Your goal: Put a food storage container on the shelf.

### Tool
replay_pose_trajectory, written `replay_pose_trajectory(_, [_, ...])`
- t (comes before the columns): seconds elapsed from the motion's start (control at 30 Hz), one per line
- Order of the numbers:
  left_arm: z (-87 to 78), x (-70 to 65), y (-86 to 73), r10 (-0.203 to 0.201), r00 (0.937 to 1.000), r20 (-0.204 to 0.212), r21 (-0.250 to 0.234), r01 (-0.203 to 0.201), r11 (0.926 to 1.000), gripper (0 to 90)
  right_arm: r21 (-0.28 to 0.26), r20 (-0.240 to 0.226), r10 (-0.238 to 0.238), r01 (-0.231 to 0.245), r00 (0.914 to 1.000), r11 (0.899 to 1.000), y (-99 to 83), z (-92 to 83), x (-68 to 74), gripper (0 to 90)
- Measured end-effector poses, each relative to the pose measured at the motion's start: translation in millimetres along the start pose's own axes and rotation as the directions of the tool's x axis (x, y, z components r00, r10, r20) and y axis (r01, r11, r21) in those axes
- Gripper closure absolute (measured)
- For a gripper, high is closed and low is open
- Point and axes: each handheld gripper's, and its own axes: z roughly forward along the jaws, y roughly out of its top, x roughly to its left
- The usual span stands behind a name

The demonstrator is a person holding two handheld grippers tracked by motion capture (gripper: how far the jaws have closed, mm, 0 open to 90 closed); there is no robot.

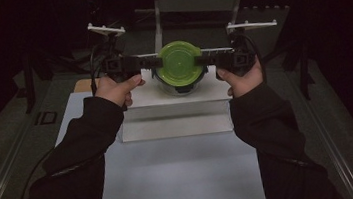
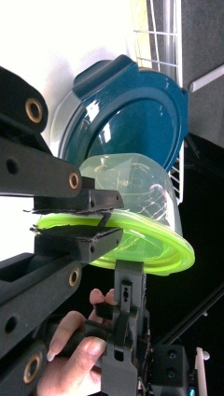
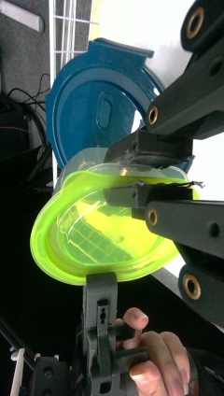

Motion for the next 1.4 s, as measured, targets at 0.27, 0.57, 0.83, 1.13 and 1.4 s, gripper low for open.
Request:
replay_pose_trajectory(0.27, [8.7, 7.7, 6.2, -0.024, 0.9997, 0.003, -0.010, 0.024, 0.9997, 79.9, 0.004, -0.001, 0.036, -0.036, 0.9994, 0.999, 8.8, 3.7, -7.2, 75.1])
replay_pose_trajectory(0.57, [18.2, 15.6, 7.3, -0.053, 0.9985, -0.013, -0.050, 0.052, 0.9973, 75.3, 0.010, 0.016, 0.088, -0.088, 0.9960, 0.996, 12.9, 9.5, -15.0, 71.4])
replay_pose_trajectory(0.83, [28.9, 16.9, 10.3, -0.068, 0.9973, -0.029, -0.047, 0.067, 0.9966, 61.9, -0.002, 0.013, 0.106, -0.106, 0.9943, 0.994, 14.4, 13.7, -17.0, 65.5])
replay_pose_trajectory(1.13, [27.6, 15.4, 13.1, -0.069, 0.9973, -0.027, -0.064, 0.067, 0.9957, 44.5, -0.019, 0.007, 0.117, -0.117, 0.9931, 0.993, 15.4, 11.1, -17.6, 53.6])
replay_pose_trajectory(1.4, [24.0, 17.9, 7.9, -0.051, 0.9984, -0.025, -0.096, 0.048, 0.9942, 37.9, -0.026, 0.004, 0.092, -0.092, 0.9957, 0.995, 14.0, 10.8, -17.9, 42.1])
